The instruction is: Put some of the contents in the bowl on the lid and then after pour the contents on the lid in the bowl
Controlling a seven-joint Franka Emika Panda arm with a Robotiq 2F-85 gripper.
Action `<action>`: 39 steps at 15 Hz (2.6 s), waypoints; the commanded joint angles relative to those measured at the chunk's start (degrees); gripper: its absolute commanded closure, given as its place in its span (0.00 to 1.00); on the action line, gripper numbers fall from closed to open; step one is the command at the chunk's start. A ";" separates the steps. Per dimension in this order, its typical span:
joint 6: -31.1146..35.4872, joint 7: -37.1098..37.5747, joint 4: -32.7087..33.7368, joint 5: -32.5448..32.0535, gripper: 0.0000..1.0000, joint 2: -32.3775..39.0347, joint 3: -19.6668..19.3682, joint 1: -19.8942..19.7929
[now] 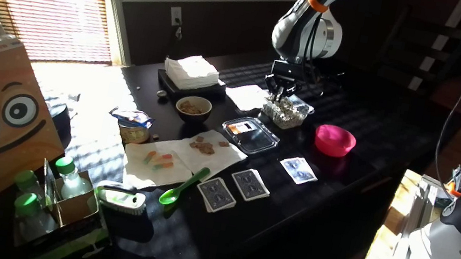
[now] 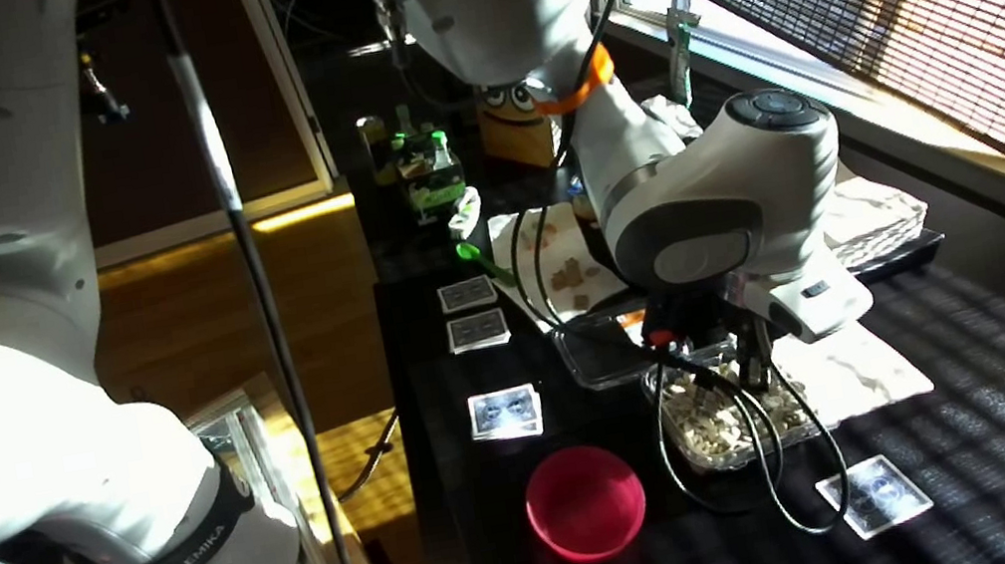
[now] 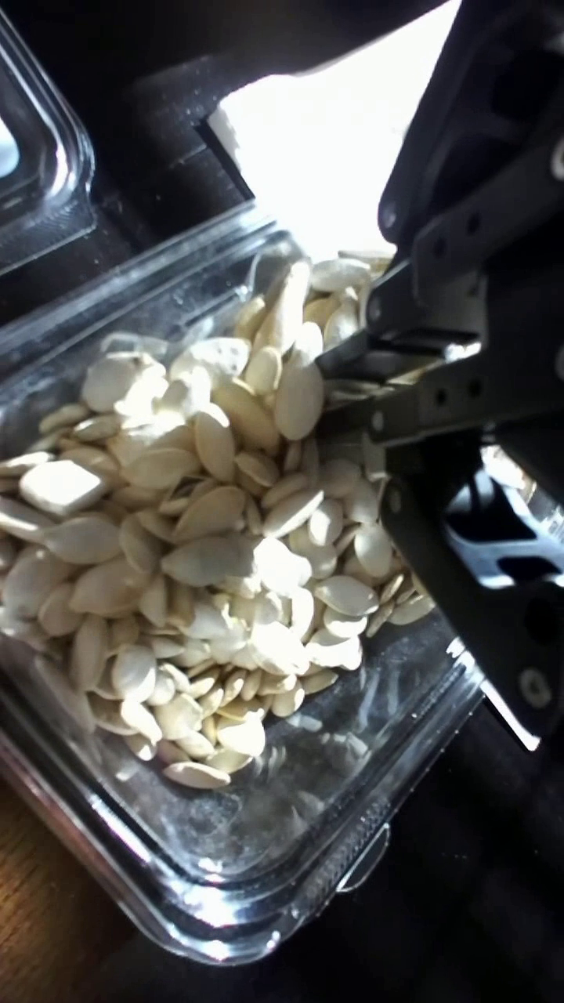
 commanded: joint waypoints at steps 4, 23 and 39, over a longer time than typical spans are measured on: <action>-0.50 -1.60 0.24 1.53 0.97 0.15 0.35 -0.32; -7.88 -5.12 -9.16 -3.33 0.97 -15.04 -0.87 3.23; -3.80 -20.01 -17.78 -1.51 0.97 -18.57 10.01 7.18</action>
